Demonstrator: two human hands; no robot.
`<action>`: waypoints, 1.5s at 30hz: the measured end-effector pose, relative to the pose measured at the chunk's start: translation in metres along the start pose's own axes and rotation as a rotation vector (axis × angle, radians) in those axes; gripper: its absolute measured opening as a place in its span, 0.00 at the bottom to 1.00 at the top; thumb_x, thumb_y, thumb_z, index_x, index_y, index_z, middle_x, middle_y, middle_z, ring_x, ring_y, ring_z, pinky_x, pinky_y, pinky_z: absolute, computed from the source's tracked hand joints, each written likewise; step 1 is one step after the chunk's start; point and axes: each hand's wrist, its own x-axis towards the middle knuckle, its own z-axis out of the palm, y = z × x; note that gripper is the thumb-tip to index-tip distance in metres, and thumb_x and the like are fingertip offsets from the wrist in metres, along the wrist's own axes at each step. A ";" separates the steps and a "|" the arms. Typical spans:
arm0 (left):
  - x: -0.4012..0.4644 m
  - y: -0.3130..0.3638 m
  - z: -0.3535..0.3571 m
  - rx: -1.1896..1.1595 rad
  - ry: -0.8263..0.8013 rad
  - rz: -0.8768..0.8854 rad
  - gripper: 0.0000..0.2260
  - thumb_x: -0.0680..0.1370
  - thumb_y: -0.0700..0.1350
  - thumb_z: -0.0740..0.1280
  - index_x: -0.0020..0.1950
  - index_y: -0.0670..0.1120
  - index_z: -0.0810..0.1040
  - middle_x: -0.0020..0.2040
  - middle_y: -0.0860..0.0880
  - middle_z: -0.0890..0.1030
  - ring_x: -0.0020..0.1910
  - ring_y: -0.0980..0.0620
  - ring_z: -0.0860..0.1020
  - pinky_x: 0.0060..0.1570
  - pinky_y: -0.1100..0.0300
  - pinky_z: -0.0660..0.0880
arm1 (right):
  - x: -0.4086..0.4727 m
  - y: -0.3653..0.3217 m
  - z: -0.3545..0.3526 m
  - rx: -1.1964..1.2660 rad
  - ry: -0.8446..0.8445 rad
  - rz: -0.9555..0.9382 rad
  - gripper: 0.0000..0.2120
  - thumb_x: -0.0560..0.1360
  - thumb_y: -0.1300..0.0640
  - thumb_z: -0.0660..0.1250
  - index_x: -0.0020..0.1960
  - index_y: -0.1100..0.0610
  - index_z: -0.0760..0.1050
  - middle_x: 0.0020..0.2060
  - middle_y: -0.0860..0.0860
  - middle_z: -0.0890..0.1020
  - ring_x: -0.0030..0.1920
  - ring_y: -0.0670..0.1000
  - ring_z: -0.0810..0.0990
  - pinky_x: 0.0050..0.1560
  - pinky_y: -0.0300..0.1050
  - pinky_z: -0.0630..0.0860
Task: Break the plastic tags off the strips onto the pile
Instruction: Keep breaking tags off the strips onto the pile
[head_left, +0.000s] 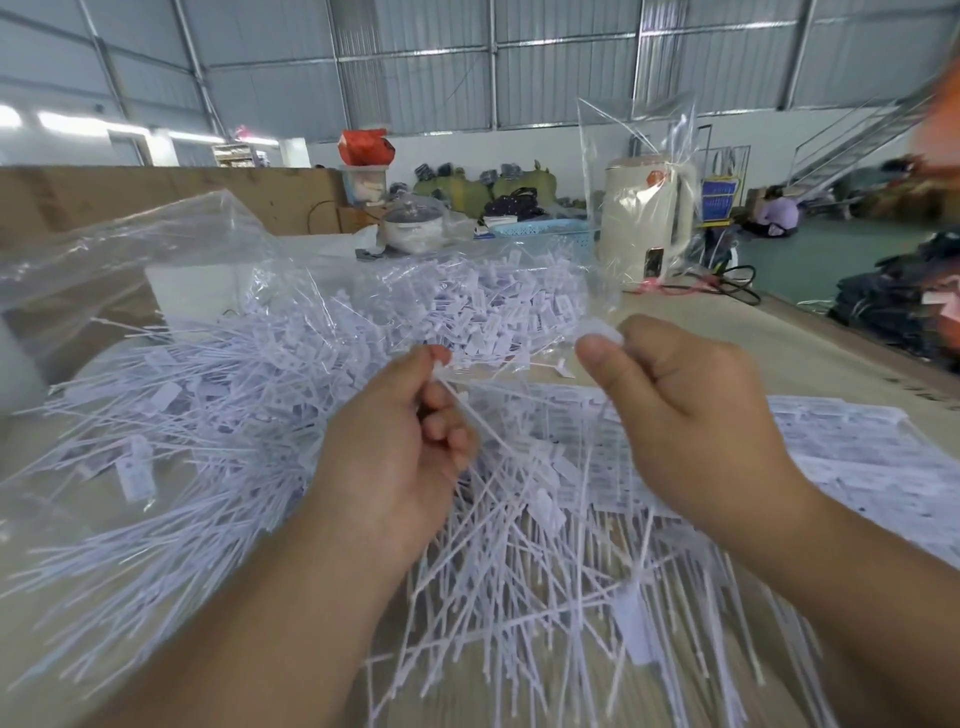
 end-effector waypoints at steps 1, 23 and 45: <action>0.002 0.003 -0.002 0.051 -0.027 0.001 0.07 0.80 0.45 0.64 0.46 0.45 0.79 0.26 0.52 0.68 0.20 0.58 0.63 0.19 0.66 0.65 | 0.001 0.002 -0.003 0.021 -0.001 0.000 0.21 0.78 0.43 0.58 0.30 0.50 0.59 0.24 0.46 0.67 0.24 0.46 0.64 0.24 0.37 0.59; -0.016 0.000 0.007 0.481 -0.436 -0.052 0.09 0.66 0.55 0.70 0.38 0.50 0.83 0.21 0.52 0.66 0.19 0.58 0.61 0.21 0.66 0.62 | -0.009 0.002 0.009 0.277 -0.346 0.010 0.18 0.77 0.39 0.56 0.60 0.49 0.65 0.22 0.46 0.68 0.20 0.42 0.63 0.23 0.33 0.59; 0.002 0.002 -0.005 0.917 -0.290 0.274 0.09 0.78 0.52 0.66 0.41 0.51 0.83 0.22 0.52 0.71 0.21 0.53 0.65 0.24 0.62 0.64 | -0.003 0.014 -0.001 0.050 -0.533 0.040 0.16 0.79 0.46 0.63 0.34 0.50 0.67 0.22 0.45 0.67 0.23 0.45 0.64 0.28 0.37 0.59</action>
